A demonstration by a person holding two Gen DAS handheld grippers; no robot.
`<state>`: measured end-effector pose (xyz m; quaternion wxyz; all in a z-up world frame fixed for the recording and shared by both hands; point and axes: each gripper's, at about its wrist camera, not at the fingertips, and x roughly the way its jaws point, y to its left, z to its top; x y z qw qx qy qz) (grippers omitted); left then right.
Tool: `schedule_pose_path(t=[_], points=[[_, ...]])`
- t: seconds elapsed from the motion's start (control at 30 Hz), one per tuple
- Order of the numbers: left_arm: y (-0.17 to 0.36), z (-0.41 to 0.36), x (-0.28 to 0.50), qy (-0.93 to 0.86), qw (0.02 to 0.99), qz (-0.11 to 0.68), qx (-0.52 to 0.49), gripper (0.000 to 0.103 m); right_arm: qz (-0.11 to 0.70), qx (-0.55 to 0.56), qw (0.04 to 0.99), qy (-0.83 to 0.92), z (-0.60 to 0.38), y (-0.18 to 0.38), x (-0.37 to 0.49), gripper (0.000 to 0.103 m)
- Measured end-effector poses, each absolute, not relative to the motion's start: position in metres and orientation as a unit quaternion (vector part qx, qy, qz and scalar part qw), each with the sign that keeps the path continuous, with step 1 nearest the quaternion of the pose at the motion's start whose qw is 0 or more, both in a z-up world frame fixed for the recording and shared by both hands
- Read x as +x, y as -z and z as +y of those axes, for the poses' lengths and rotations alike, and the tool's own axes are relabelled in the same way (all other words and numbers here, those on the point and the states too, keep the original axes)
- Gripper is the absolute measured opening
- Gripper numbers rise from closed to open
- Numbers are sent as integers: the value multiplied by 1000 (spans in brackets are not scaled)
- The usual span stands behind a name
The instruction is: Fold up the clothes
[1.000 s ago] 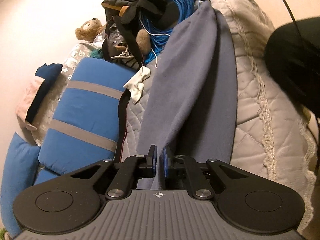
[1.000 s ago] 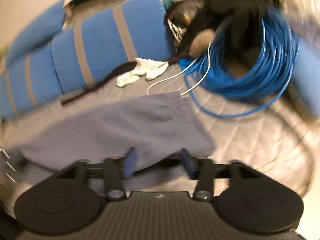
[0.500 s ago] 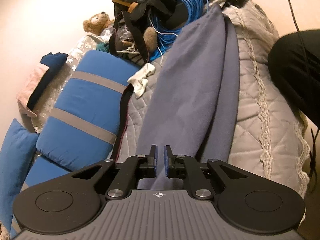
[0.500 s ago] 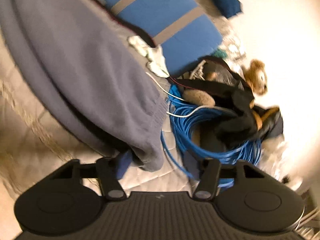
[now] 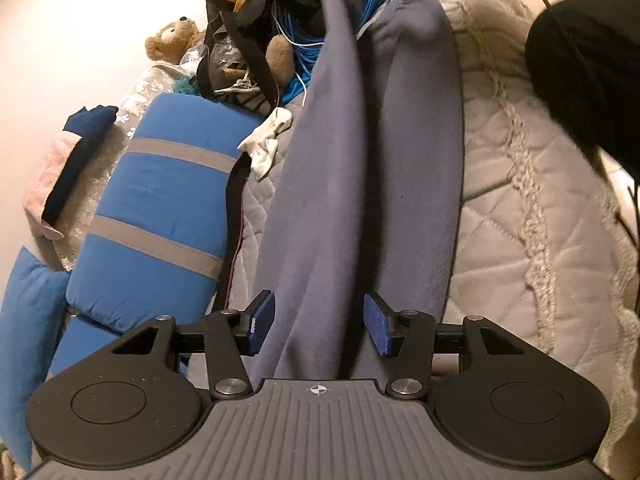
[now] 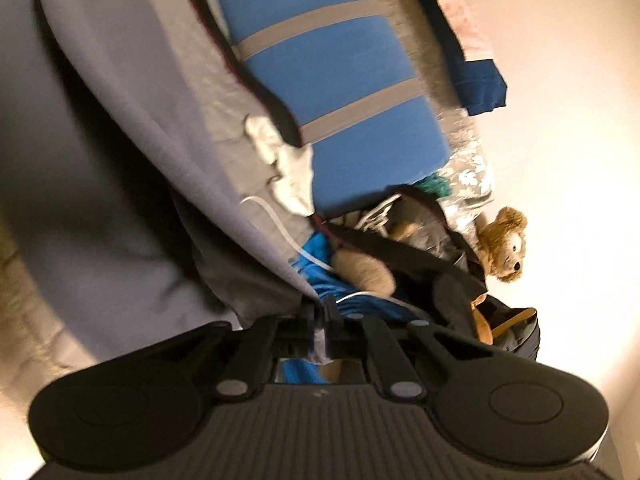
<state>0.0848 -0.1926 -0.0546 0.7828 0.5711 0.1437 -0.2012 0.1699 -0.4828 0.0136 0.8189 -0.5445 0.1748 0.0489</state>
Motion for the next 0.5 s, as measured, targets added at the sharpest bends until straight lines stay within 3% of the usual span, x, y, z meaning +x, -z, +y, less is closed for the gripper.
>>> schedule_pose_path(t=[0.1,0.17,0.5], points=[[58,-193,86,189,773,138,590,43,170,-540,823,-52,-482,-31,176,5],[63,-194,87,172,758,135,614,4,168,-536,825,-55,-482,-39,178,5],[29,-185,65,189,764,138,602,3,194,-531,822,-72,-490,-21,167,7]])
